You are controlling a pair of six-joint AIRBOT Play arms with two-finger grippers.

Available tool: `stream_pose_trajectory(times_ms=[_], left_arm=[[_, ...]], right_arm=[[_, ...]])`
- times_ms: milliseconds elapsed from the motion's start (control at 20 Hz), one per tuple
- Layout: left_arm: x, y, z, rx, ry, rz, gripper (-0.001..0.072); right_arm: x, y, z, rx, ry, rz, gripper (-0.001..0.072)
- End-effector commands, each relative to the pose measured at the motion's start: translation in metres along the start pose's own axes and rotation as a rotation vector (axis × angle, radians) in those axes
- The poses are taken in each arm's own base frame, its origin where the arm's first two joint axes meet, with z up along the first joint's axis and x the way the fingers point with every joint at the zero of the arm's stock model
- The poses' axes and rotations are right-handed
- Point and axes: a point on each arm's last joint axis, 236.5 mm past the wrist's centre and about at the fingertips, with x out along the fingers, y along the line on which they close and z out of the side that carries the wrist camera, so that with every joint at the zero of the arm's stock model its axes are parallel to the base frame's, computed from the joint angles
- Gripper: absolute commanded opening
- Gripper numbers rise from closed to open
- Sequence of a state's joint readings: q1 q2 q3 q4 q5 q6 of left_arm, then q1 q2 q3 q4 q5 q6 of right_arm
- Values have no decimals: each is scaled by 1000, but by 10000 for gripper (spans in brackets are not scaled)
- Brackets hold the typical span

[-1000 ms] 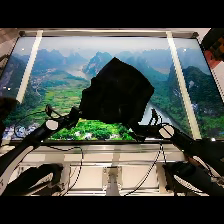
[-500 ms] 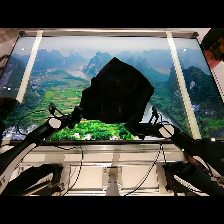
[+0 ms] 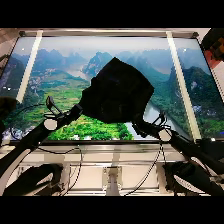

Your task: Fold the clothes and pants, and hang the long-sleeved shirts on hangers.

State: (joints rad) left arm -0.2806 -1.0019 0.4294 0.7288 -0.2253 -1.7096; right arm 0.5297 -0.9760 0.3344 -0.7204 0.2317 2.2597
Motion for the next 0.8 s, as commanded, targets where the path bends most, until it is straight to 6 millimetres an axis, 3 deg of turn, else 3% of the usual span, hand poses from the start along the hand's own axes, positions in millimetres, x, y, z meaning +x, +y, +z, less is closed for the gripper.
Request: stream_pose_trajectory(times_ms=[0, 350, 500, 550, 650, 750], left_arm=[[-8, -10, 6, 52, -22, -29, 8], [-12, -15, 8, 56, -34, -45, 8], [-12, -15, 8, 56, -34, -45, 8], [-12, -15, 8, 56, -34, -45, 9], [-12, -15, 9, 57, -39, -45, 8], [-14, -19, 26, 152, -111, -52, 8]], right_arm=[[13, -18, 13, 177, -50, -36, 472], [36, -6, 34, 188, -120, -27, 471], [41, -12, 38, 190, -133, -44, 444], [42, -13, 36, 190, -128, -49, 364], [40, -13, 33, 189, -114, -51, 25], [29, 7, 33, 136, -117, 5, 30]])
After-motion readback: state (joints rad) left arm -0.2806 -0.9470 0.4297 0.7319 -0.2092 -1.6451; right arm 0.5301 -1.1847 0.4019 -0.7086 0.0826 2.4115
